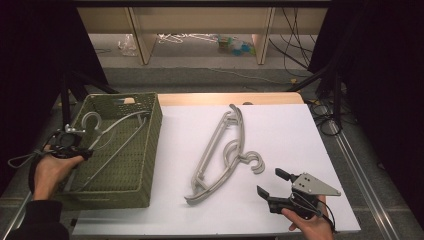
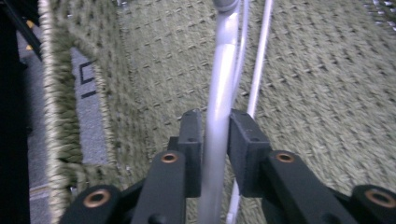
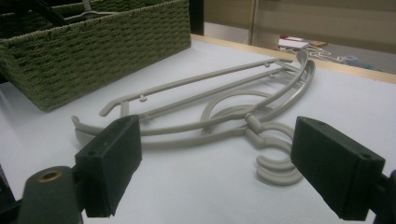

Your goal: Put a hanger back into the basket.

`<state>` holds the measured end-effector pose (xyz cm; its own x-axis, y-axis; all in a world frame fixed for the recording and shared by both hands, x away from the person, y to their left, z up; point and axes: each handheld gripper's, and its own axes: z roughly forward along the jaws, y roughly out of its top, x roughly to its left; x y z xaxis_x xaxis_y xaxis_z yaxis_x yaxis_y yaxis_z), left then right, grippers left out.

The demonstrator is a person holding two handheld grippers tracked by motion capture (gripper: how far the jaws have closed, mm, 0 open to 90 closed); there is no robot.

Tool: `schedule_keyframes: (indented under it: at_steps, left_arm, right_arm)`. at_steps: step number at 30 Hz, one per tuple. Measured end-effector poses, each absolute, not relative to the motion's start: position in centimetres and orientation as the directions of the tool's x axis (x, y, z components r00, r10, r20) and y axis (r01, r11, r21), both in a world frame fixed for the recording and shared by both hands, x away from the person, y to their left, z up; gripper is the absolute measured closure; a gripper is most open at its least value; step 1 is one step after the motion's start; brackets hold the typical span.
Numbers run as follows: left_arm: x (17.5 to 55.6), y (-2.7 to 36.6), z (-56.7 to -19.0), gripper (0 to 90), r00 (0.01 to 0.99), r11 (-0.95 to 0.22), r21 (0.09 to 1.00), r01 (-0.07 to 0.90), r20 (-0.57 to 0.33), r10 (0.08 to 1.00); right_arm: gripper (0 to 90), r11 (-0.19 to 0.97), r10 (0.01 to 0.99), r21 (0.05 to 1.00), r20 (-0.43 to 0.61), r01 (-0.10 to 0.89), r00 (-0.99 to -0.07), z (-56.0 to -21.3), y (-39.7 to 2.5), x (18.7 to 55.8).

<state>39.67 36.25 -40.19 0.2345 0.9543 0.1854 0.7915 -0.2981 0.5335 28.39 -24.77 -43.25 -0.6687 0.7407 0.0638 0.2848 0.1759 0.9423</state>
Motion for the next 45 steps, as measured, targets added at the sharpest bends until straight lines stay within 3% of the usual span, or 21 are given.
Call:
schedule_keyframes:
  at_steps: [2,8,11,19,25,28,30,37,45]
  left_arm:
    - [39.8,36.5,-40.6,73.9,0.22,-0.302,0.516,0.802,0.216,0.951]
    - [39.6,37.1,-40.6,72.2,0.216,-0.274,0.541,0.795,0.169,0.962]
    - [39.5,37.0,-40.2,70.0,0.195,-0.289,0.542,0.789,0.225,0.955]
    - [39.4,36.8,-40.1,65.9,0.207,-0.286,0.557,0.78,0.202,0.957]
    - [38.2,33.3,-36.5,46.2,0.324,-0.301,0.69,0.658,0.101,0.941]
    - [37.9,32.1,-35.5,39.0,0.361,-0.313,0.714,0.627,0.09,0.928]
    - [37.4,30.2,-34.3,35.0,0.435,-0.338,0.742,0.579,0.069,0.898]
    - [37.0,26.2,-34.1,30.8,0.506,-0.281,0.809,0.517,-0.024,0.862]
    - [36.1,21.7,-34.5,28.3,0.589,-0.295,0.831,0.471,-0.047,0.807]
  right_arm:
    - [17.4,0.176,0.741,0.942,0.065,0.287,-0.668,-43.3,-24.8,28.4]
    - [17.4,0.176,0.741,0.942,0.065,0.286,-0.668,-43.3,-24.8,28.4]
    - [17.4,0.189,0.744,0.938,0.057,0.291,-0.666,-43.2,-24.9,28.3]
    - [17.4,0.177,0.741,0.942,0.064,0.286,-0.669,-43.3,-24.8,28.4]
    - [17.4,0.188,0.747,0.938,0.057,0.292,-0.663,-43.1,-24.9,28.3]
    - [17.4,0.188,0.748,0.938,0.054,0.29,-0.662,-43.1,-24.9,28.3]
    - [17.4,0.172,0.742,0.942,0.069,0.29,-0.667,-43.2,-24.8,28.3]
    - [17.3,0.189,0.747,0.94,0.051,0.285,-0.663,-43.1,-24.9,28.3]
    - [17.3,0.191,0.745,0.939,0.051,0.286,-0.665,-43.0,-25.0,28.3]
